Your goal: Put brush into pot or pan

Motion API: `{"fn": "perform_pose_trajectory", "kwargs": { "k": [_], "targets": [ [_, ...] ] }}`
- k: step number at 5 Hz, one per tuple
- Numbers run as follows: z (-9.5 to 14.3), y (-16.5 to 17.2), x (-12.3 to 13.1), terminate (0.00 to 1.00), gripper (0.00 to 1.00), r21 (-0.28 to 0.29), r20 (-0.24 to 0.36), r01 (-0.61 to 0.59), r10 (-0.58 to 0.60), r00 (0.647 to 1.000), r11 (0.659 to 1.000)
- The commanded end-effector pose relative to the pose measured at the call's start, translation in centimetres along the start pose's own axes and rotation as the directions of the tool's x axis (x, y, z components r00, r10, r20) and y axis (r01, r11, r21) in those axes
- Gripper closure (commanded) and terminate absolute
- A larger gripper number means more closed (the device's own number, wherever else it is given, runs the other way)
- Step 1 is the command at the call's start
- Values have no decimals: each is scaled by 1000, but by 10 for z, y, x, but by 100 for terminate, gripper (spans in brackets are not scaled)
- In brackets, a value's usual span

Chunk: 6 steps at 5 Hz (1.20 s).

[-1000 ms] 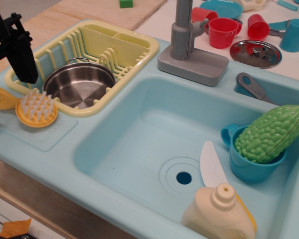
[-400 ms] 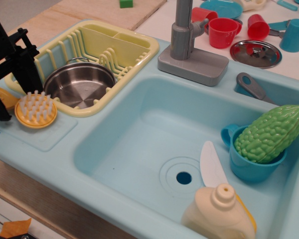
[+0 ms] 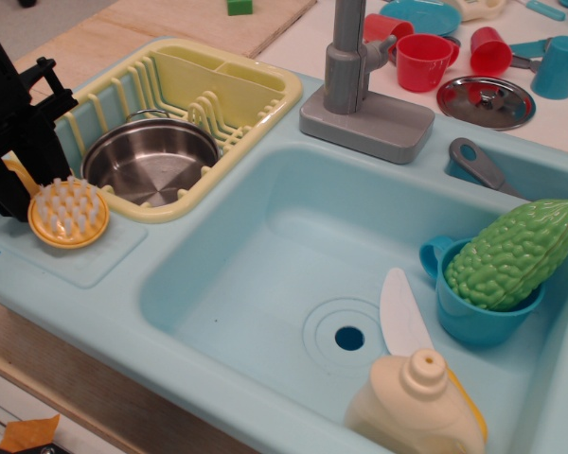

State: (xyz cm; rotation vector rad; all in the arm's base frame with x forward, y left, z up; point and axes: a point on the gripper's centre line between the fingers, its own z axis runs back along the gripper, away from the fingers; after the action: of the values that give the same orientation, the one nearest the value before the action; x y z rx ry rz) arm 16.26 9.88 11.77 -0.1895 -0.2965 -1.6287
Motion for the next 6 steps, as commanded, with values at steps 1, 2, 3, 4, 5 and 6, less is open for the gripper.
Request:
{"fn": "perform_pose_trajectory", "kwargs": {
  "k": [1,2,3,4,5,6],
  "targets": [
    [13,17,-2,0,100,15,-40,59,-58,998,998],
    [20,40,-1,0,100,-5,-63,115,-115,991,993],
    [22,64,-4,0,100,-31,-68,165,-166,984,986],
    [22,82,-9,0,100,-51,-73,211,-214,974,976],
    [19,96,-16,0,100,-54,-56,250,-253,966,967],
    [15,104,-17,0,0,-80,-17,294,-296,955,953]
  ]
}}
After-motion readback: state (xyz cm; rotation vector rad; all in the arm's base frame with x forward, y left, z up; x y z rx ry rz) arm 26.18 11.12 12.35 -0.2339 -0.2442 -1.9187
